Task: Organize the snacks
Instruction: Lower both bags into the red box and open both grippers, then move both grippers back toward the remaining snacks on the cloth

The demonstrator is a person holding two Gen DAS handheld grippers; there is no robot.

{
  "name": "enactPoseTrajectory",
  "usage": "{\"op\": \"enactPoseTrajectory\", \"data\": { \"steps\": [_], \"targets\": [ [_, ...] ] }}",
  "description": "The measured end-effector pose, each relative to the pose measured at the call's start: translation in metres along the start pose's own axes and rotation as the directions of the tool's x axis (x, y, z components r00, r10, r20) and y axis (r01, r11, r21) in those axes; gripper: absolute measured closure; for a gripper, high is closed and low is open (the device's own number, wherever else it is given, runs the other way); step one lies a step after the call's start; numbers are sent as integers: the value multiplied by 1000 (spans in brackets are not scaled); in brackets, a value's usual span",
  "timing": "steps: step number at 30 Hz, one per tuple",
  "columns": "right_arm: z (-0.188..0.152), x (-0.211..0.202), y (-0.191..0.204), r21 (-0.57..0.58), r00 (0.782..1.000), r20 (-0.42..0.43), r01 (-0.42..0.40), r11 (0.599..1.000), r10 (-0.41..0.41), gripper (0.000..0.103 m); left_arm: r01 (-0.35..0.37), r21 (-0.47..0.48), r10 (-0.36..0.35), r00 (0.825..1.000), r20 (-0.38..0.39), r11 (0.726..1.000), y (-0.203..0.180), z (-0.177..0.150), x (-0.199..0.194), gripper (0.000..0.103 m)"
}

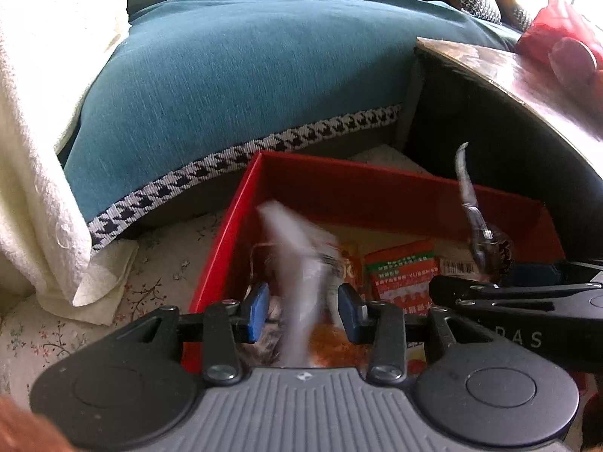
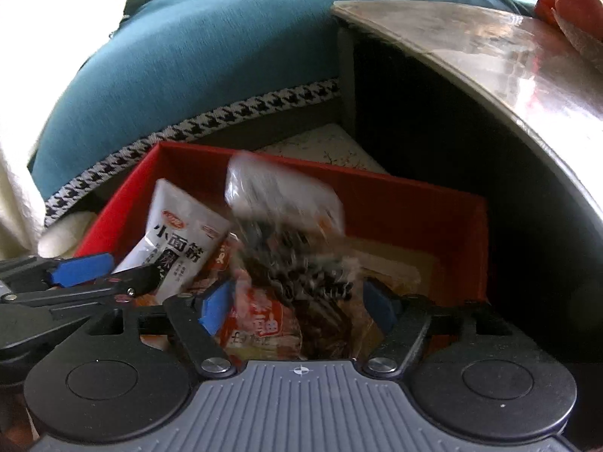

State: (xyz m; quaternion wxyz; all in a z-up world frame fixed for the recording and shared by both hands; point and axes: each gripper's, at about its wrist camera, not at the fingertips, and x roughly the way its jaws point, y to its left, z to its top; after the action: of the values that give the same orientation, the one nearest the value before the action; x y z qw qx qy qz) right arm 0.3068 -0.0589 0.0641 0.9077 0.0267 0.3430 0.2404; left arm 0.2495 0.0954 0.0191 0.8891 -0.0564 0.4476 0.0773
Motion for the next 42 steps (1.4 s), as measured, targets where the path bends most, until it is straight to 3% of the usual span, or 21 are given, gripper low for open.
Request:
{"op": "enactPoseTrajectory", "data": {
  "steps": [6,24,31,37,42],
  "targets": [
    [1,-12,-2,12,1000,25,6,1000,-6,16,-3,-27,3,1000,0,1000,5,1,-6,58],
    [-18,-51,6,18,999,37,-19,1000,19,11,-6,-61,9,999,35,998,5,-16,-50,56],
    [-38,-69,11,24,1000,6,-24,999,24,6,-11,-59,13,999,37,998,7,-35,-68,49],
    [-63,-79,12,22,999,-36,-23,999,24,5,8,-55,-7,1000,13,998,9,-57,-84,48],
    [-82,-84,9,13,998,-62,0,1000,1,4,44,-58,-47,998,-49,997,8,-79,-89,48]
  ]
}}
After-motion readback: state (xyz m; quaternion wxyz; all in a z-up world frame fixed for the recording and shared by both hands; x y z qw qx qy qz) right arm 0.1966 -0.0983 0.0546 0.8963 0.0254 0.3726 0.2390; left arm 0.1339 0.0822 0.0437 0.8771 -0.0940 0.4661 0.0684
